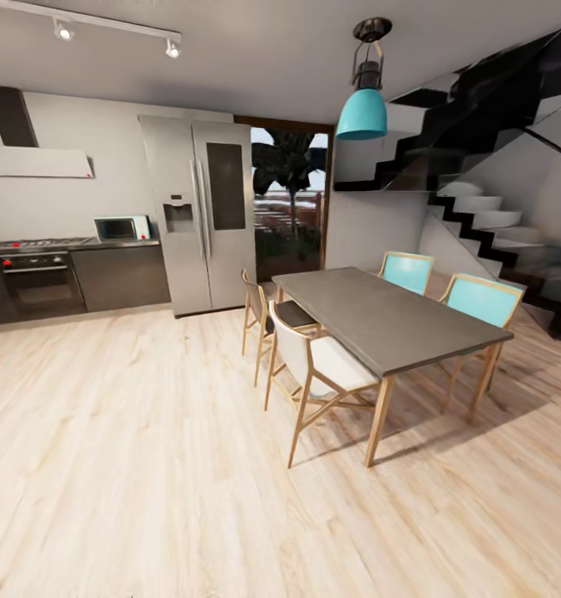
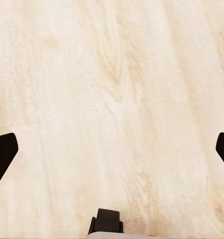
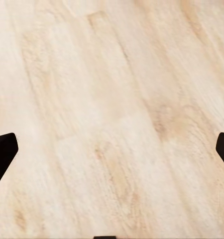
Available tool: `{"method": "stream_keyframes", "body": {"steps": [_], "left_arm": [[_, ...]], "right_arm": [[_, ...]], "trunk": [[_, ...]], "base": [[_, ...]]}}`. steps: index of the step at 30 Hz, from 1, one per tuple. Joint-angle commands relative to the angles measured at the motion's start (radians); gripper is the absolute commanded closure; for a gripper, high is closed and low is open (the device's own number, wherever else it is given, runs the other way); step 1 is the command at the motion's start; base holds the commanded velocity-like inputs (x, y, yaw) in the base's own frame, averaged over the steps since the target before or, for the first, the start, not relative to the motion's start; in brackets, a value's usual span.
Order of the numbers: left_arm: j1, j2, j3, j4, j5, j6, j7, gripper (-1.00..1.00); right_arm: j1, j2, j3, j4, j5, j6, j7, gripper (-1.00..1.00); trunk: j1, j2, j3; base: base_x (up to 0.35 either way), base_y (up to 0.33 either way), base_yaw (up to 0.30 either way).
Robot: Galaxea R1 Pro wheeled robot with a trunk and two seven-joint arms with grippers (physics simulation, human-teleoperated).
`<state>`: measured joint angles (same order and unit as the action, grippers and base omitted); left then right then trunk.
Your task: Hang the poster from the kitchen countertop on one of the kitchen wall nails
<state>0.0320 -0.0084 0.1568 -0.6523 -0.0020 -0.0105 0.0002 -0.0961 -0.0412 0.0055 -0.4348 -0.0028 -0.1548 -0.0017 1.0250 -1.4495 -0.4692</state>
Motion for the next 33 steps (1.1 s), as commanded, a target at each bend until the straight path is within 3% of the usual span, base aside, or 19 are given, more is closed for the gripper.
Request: {"method": "stream_keyframes", "body": {"steps": [1,33], "left_arm": [[0.000,-0.001,0.003,-0.001,0.000,-0.001,0.000,-1.00],[0.000,-0.001,0.006,-0.001,0.000,0.000,0.001,-1.00]], "right_arm": [[-0.001,0.000,0.001,0.001,0.000,-0.003,0.000,-1.00],[-0.001,0.000,0.002,0.022,0.000,-0.011,0.000,-1.00]], "trunk": [[0.000,0.000,-0.001],[0.000,0.000,-0.004]], "base": [[0.000,0.000,0.287],[0.049,0.000,0.253]]}}
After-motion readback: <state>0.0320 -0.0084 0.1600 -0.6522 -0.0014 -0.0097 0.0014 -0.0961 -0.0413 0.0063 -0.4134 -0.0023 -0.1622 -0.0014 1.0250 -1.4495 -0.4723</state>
